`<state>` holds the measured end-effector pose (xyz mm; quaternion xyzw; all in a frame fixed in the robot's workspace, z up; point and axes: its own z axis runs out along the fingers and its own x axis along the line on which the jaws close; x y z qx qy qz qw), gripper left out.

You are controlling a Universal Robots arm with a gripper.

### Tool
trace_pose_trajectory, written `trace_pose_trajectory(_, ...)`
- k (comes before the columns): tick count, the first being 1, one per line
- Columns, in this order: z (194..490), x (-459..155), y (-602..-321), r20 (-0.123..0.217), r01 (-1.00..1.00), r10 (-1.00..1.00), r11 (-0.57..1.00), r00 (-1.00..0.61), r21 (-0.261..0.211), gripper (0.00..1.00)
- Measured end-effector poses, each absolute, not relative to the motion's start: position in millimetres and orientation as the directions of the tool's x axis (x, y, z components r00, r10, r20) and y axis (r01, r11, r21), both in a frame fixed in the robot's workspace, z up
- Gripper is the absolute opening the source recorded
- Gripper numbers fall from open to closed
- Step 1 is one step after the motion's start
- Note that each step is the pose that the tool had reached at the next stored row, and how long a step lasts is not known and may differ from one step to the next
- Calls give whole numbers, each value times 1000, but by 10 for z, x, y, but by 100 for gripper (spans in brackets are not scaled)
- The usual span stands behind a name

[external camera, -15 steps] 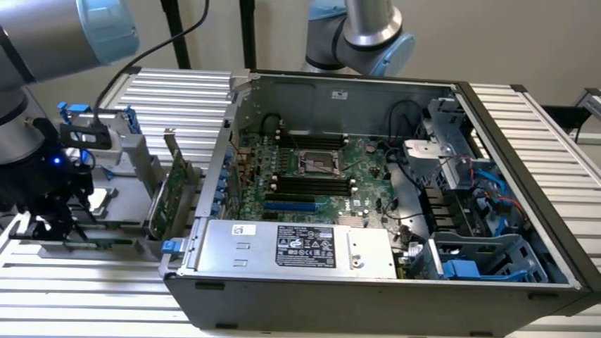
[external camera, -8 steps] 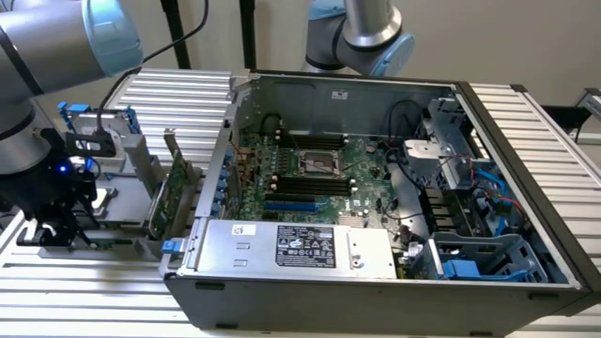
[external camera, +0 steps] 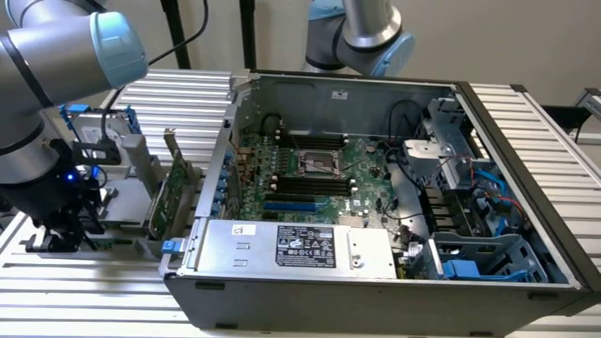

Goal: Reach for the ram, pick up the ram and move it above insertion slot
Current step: 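Pick up the ram and move it above insertion slot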

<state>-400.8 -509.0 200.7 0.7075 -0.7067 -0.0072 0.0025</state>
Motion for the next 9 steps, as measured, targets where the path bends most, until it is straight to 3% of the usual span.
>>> trace_pose_trajectory(9,1948,-3967,-5090,-7,-1000,-1000,-6,6,16,35)
